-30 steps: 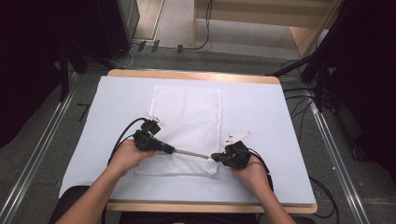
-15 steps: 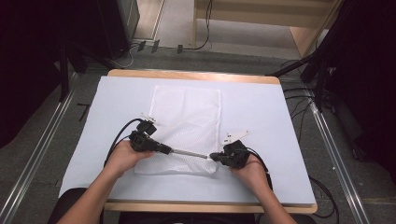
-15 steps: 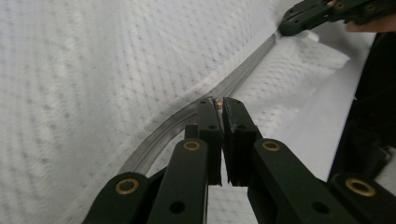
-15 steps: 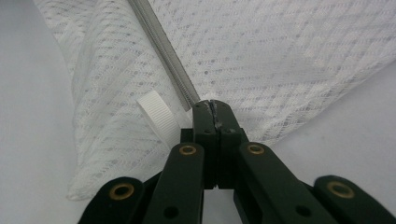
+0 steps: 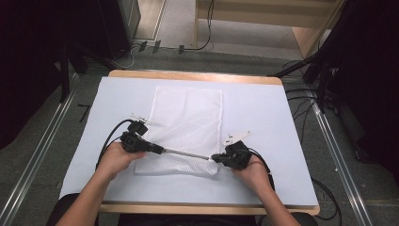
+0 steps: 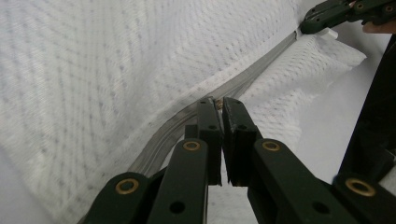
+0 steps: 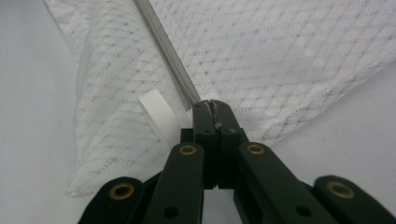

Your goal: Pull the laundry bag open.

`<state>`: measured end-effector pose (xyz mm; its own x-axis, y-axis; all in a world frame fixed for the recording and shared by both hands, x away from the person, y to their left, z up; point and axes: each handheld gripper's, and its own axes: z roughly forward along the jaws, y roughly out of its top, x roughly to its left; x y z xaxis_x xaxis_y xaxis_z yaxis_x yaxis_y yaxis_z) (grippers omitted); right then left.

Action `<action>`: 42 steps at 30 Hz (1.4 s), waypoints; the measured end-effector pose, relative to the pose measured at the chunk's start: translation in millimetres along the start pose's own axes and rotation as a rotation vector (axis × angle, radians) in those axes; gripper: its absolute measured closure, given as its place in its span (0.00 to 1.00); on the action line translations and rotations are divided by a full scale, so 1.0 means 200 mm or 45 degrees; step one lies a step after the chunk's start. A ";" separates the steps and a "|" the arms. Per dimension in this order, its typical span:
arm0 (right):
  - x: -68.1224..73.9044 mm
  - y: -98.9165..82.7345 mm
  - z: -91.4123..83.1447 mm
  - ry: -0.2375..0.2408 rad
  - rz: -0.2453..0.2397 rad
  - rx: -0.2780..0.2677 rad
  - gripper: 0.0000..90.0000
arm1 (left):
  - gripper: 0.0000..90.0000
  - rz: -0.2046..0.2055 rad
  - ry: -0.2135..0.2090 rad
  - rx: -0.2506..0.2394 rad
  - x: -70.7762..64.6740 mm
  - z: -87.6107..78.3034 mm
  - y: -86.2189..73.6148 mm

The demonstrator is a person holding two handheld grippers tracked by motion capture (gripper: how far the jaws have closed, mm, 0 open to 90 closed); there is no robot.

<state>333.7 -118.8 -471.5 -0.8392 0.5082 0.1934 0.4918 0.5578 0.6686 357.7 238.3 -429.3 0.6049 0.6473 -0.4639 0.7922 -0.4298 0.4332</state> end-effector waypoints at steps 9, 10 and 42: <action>-0.01 0.00 0.00 0.014 0.000 0.008 1.00 | 0.98 -0.042 0.024 -0.032 0.06 -0.09 -0.05; -0.01 0.00 0.00 0.016 0.001 0.007 1.00 | 0.98 -0.051 0.023 -0.037 0.06 -0.09 -0.06; -0.02 0.01 0.00 0.038 0.005 0.022 1.00 | 0.98 -0.185 0.086 -0.090 0.23 -0.26 -0.20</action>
<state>338.2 -119.6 -470.9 -0.8436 0.4907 0.2178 0.4991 0.5672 0.6552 349.3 319.1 -428.1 0.4759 0.7413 -0.4732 0.8616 -0.2850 0.4200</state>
